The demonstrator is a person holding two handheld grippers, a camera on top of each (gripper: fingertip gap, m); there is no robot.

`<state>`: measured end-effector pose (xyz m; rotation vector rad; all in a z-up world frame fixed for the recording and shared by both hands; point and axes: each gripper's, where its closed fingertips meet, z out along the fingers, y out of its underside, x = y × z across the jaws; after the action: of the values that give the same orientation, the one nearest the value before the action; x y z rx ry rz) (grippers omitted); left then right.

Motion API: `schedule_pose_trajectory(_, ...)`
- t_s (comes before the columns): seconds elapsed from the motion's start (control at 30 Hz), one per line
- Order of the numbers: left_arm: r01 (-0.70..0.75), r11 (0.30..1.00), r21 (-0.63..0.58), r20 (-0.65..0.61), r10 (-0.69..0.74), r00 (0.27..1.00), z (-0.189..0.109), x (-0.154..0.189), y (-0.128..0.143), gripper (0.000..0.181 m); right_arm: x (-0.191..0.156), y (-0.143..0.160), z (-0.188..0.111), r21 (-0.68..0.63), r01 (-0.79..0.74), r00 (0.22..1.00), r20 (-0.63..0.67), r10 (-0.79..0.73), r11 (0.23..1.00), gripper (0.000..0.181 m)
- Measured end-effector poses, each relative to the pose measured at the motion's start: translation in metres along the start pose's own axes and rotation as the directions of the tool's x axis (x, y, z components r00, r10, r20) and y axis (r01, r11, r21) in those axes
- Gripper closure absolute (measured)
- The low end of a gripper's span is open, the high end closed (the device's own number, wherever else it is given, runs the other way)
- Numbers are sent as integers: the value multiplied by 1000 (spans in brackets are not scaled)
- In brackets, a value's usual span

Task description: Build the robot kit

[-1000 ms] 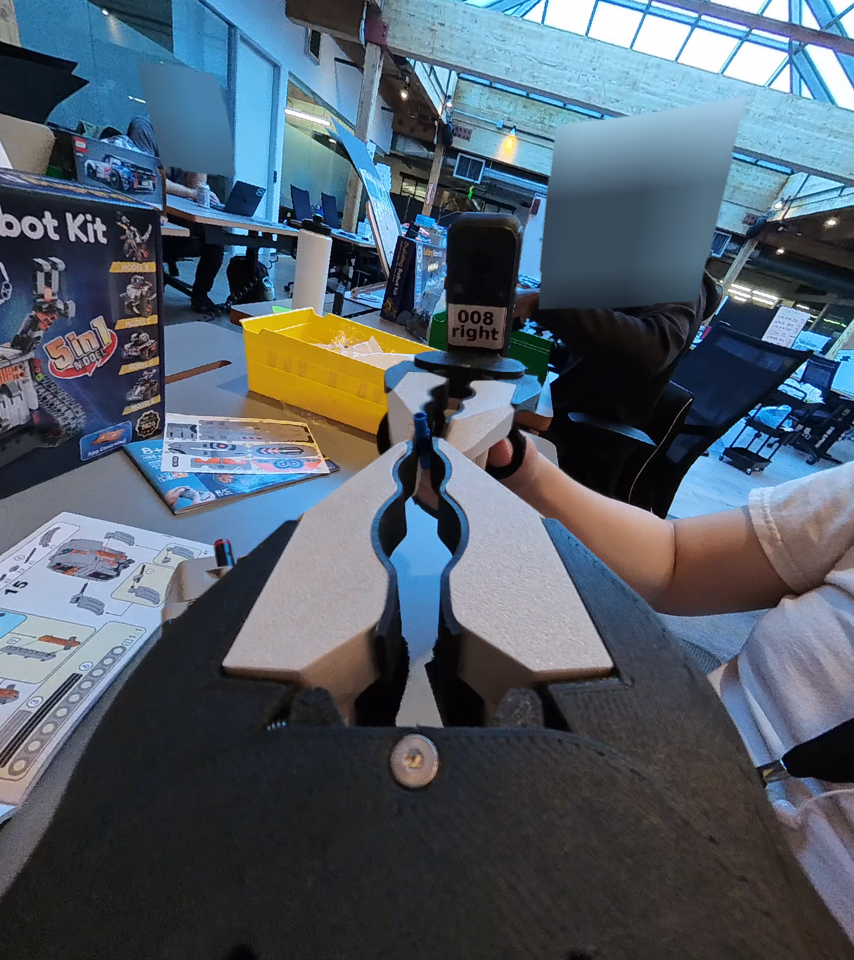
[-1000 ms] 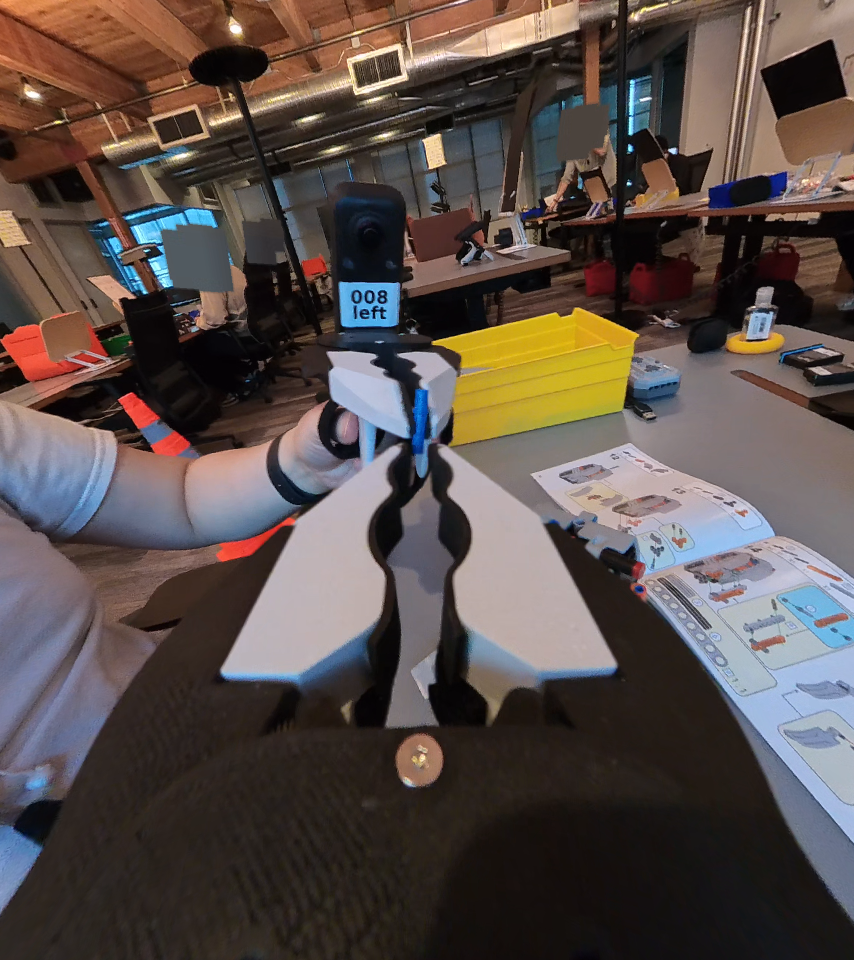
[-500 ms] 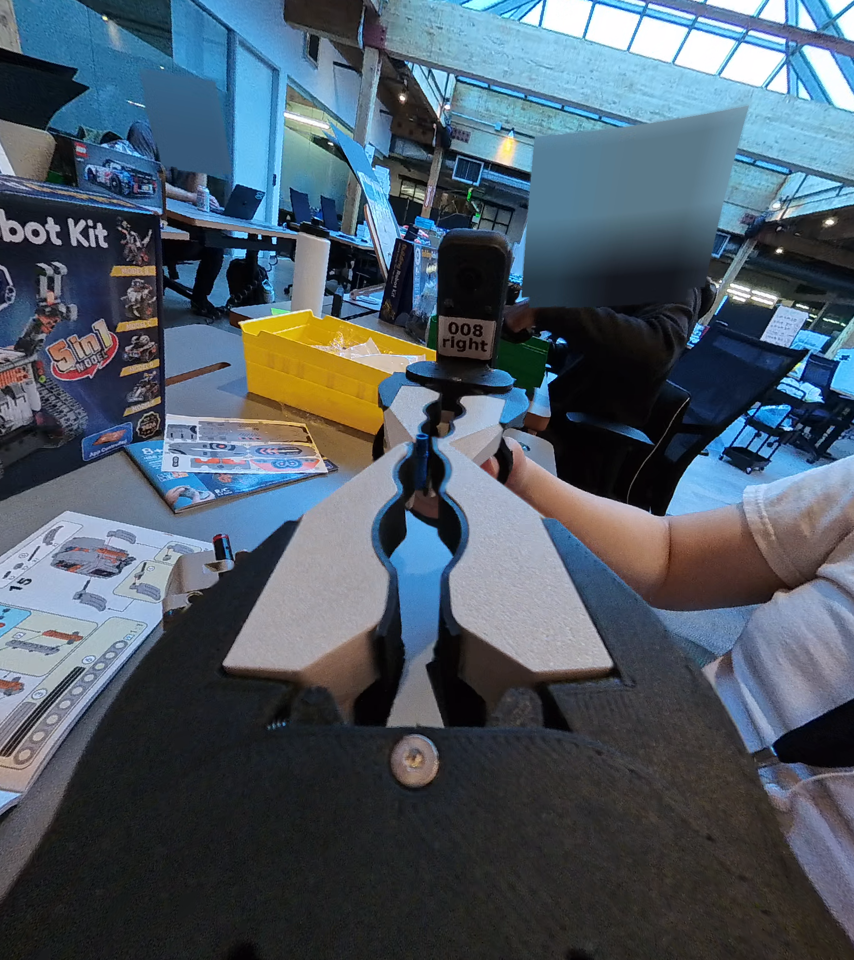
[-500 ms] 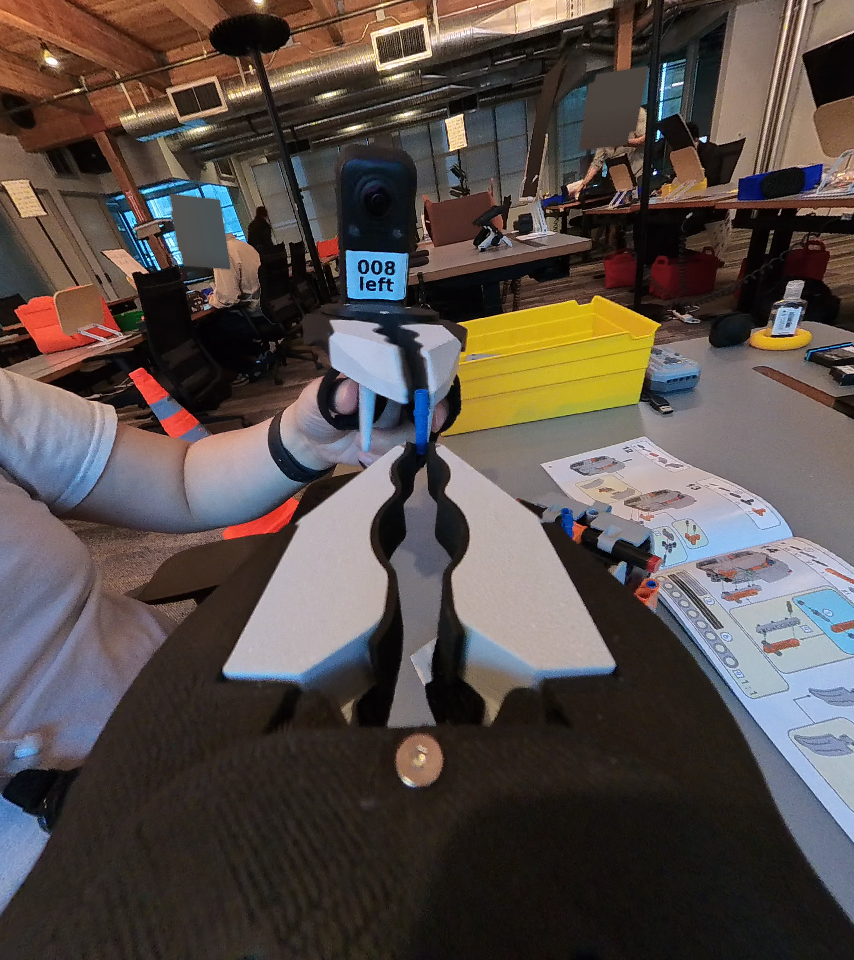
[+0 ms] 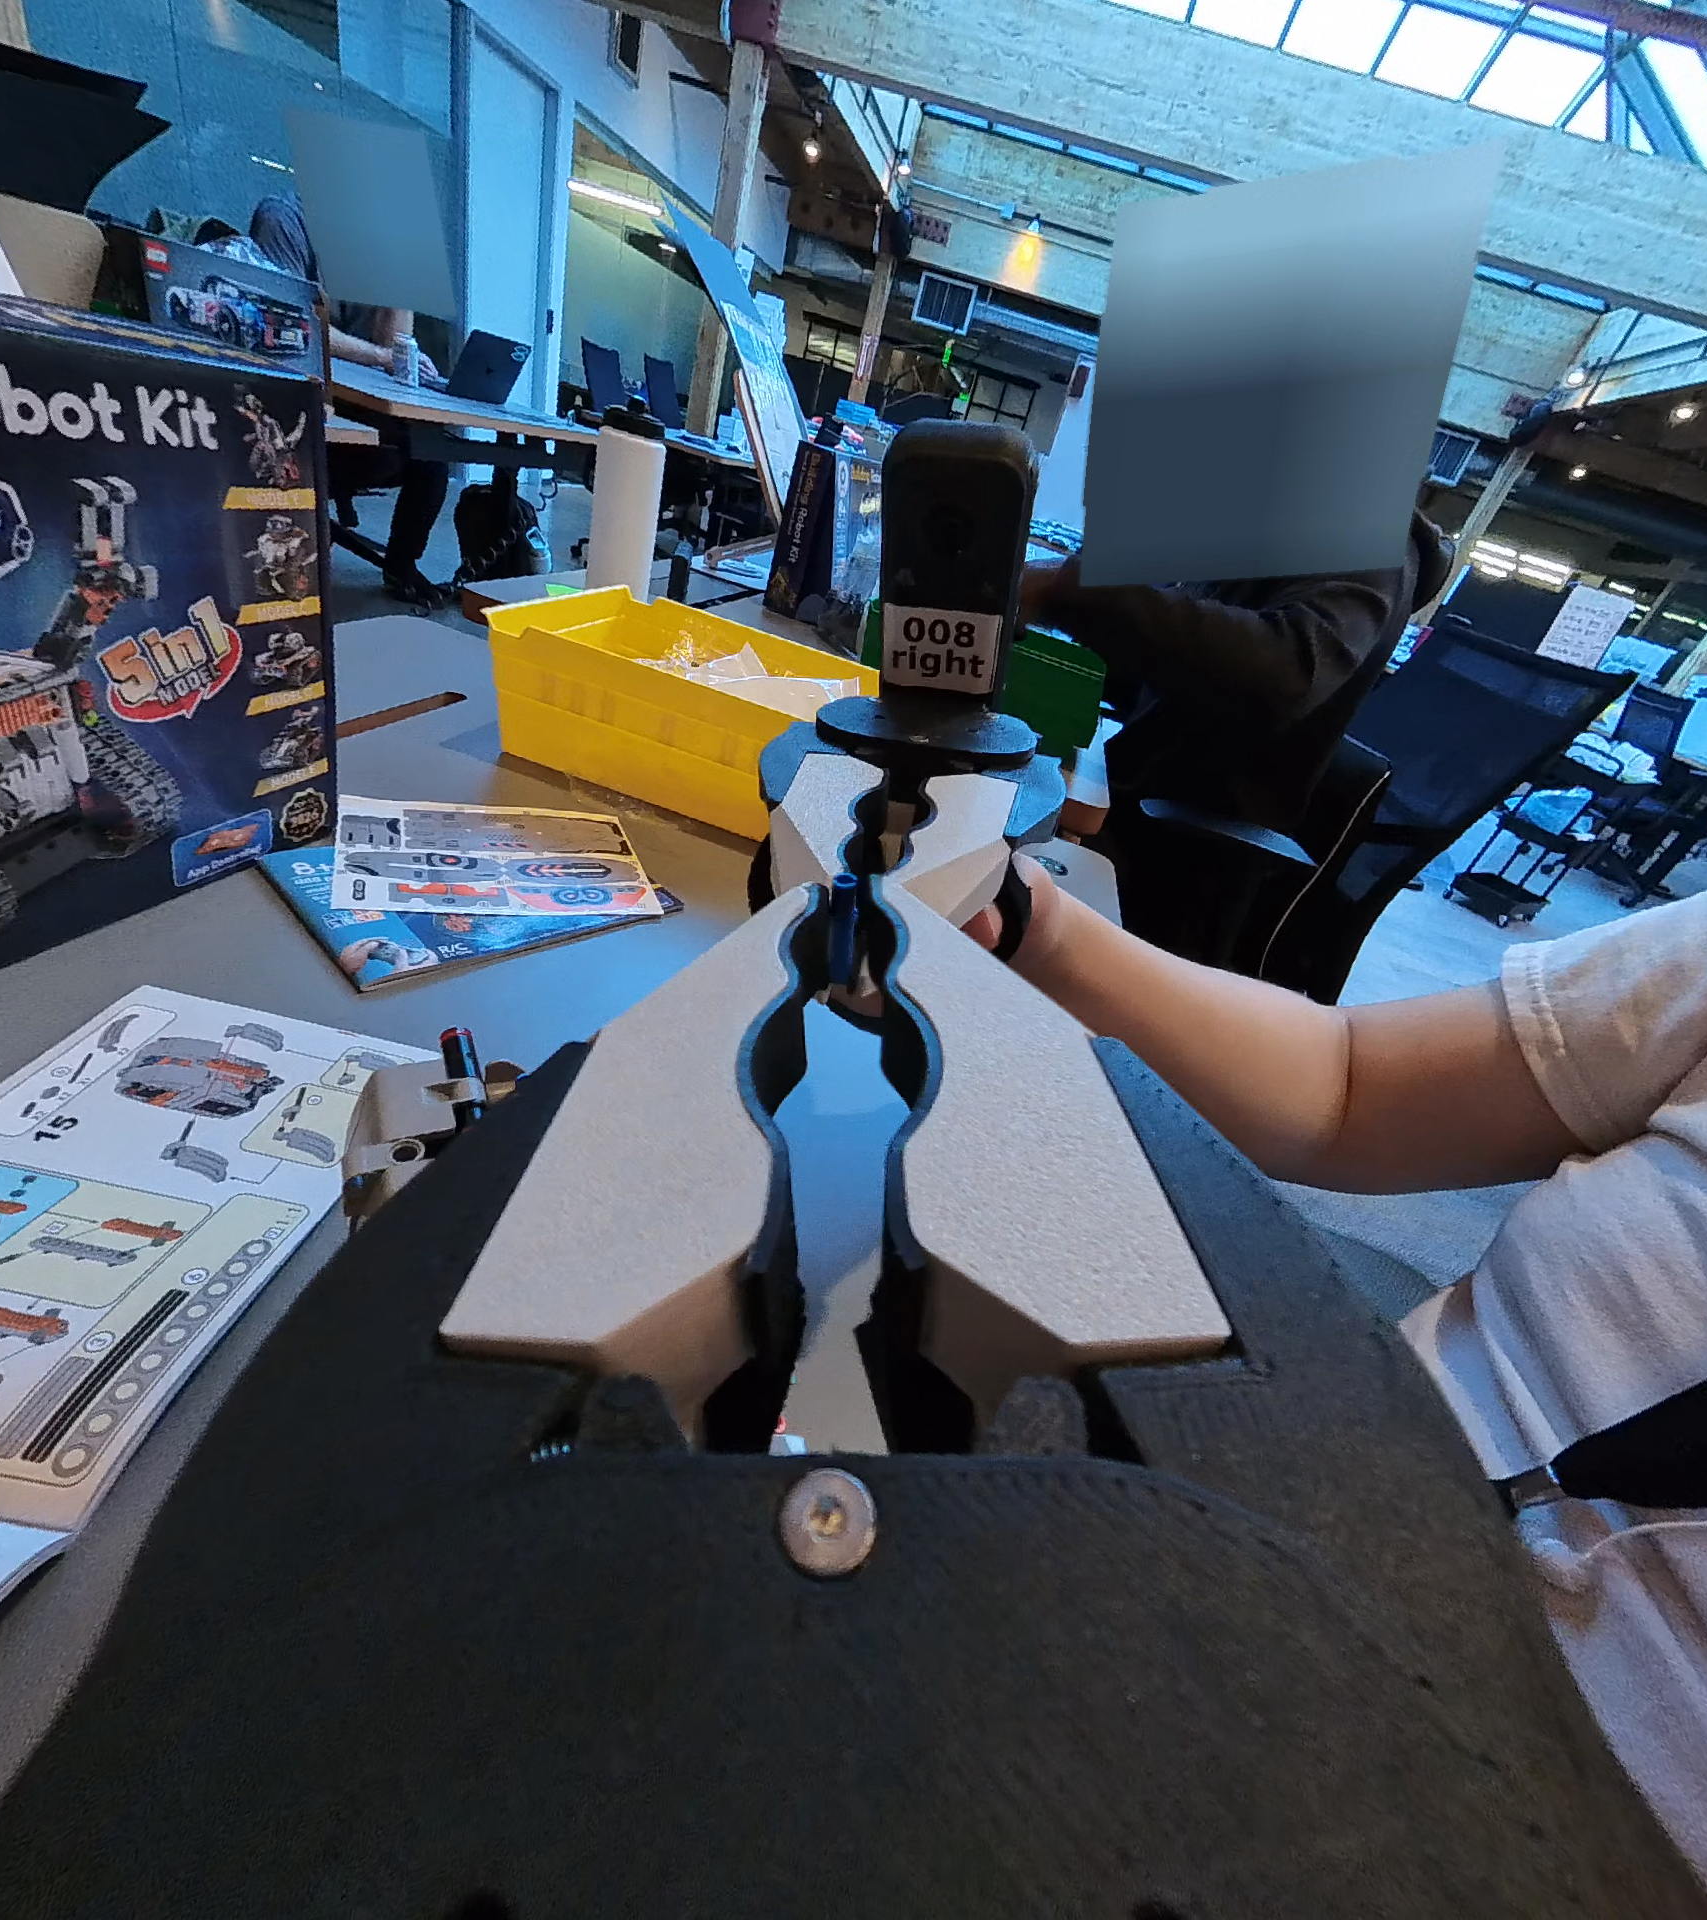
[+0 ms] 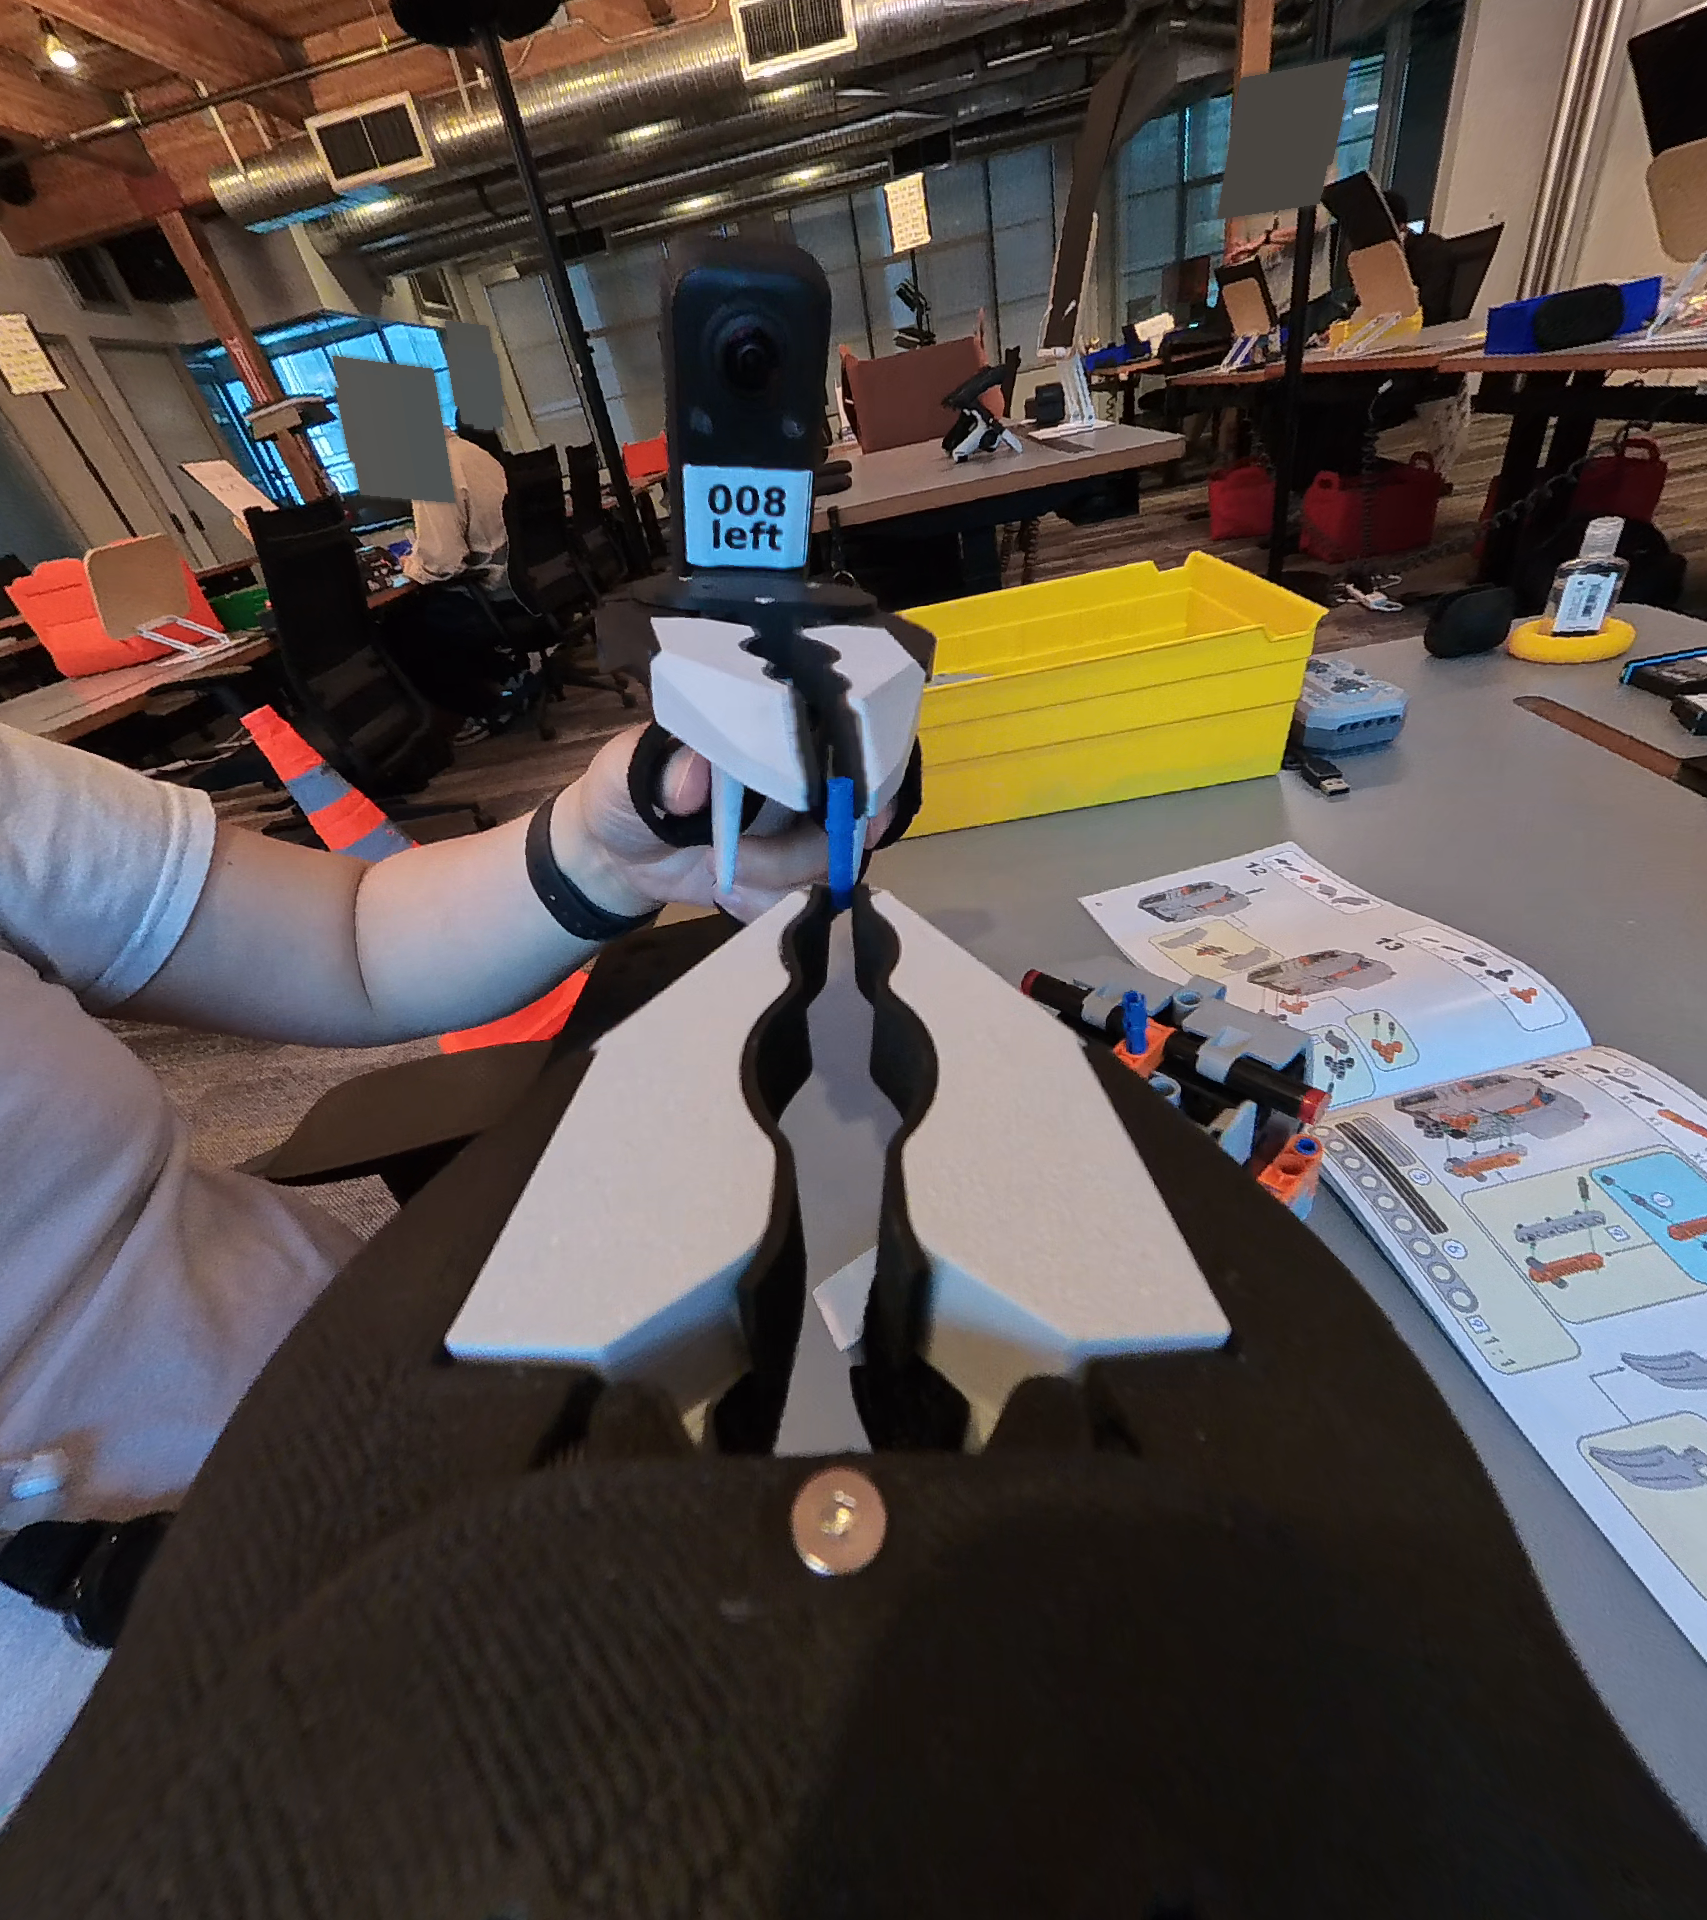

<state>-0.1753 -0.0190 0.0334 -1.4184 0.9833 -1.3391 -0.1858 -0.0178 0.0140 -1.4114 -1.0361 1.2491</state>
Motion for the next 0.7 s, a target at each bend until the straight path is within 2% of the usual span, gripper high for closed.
schedule_pose_trajectory(0.07,9,1000,3,-8,-9,1000,0,1,0,174,1,1,0,-3,-1,1000,-1,1,1000,179)
schedule_pose_trajectory(0.3,5,1000,12,9,-5,1000,-2,-1,0,180,-3,0,1,8,30,999,15,-30,1000,179)
schedule_pose_trajectory(0.33,10,1000,26,11,-10,1000,-4,-1,-2,180,-4,-1,-1,9,68,998,15,-68,998,171)
schedule_pose_trajectory(0.4,19,999,48,17,-20,1000,-8,-2,-5,180,9,-1,-11,-26,182,981,-61,-183,983,143)
schedule_pose_trajectory(0.5,16,997,72,53,-20,998,-19,-4,-6,180,55,14,-29,-151,392,888,-194,-416,907,123)
schedule_pose_trajectory(0.63,-18,998,54,156,9,988,-26,-19,5,180,86,59,-15,-274,255,952,-94,-290,927,101)
schedule_pose_trajectory(0.7,-20,998,51,185,10,983,-25,-25,11,180,93,69,-2,-301,296,942,-66,-329,907,100)
